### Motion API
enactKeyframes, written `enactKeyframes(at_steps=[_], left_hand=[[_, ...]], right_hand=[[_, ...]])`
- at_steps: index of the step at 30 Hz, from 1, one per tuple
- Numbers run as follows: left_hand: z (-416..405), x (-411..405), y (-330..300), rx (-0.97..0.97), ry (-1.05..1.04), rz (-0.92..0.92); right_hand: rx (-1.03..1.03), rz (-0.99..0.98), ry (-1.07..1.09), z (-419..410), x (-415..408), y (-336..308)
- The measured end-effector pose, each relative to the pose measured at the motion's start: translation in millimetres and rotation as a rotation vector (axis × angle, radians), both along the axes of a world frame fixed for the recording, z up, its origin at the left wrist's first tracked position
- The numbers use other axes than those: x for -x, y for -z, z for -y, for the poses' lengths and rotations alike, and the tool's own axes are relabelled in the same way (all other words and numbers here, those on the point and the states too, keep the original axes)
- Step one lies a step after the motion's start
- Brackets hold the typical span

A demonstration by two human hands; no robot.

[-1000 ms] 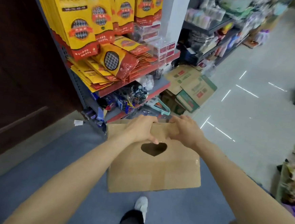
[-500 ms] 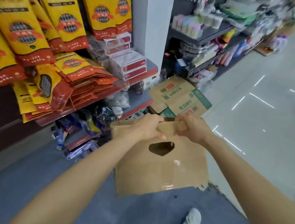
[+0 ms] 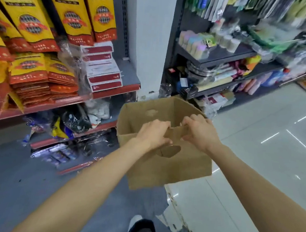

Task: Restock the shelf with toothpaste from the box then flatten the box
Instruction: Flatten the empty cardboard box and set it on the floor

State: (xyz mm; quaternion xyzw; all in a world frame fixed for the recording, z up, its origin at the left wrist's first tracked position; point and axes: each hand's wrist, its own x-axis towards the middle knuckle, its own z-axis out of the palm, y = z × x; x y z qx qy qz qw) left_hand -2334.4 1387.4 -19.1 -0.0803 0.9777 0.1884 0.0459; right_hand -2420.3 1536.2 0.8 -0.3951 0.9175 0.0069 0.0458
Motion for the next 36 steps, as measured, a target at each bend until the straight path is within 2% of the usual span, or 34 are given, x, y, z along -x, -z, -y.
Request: enactKeyframes(at_steps=[5,9,12,16,24,31,36], left_hand=[[-22,83,36,0.141,0.062,0.061],[-34,139,72,0.038,0.102,0.209],[-59,177,91,-0.037,0.131,0.231],[-104,217,113,-0.026,0.146,0.266],[-128,252,157,0.119,-0.019,0.356],[-136,279,202,0.188,-0.201,0.415],[-115,292,243,0.235,-0.329,0.471]], right_hand=[[-0.062,-0.067,-0.083,-13,83,43],[-0.121,-0.075,-0.140,-25,142,87],[-0.156,-0.092,-0.156,-50,186,115],[-0.138,-0.107,-0.198,-90,230,148],[-0.136,-0.004,-0.353,-102,273,197],[-0.154,-0.036,-0.465,-87,312,233],[-0.225,0.152,-0.534,-61,333,261]])
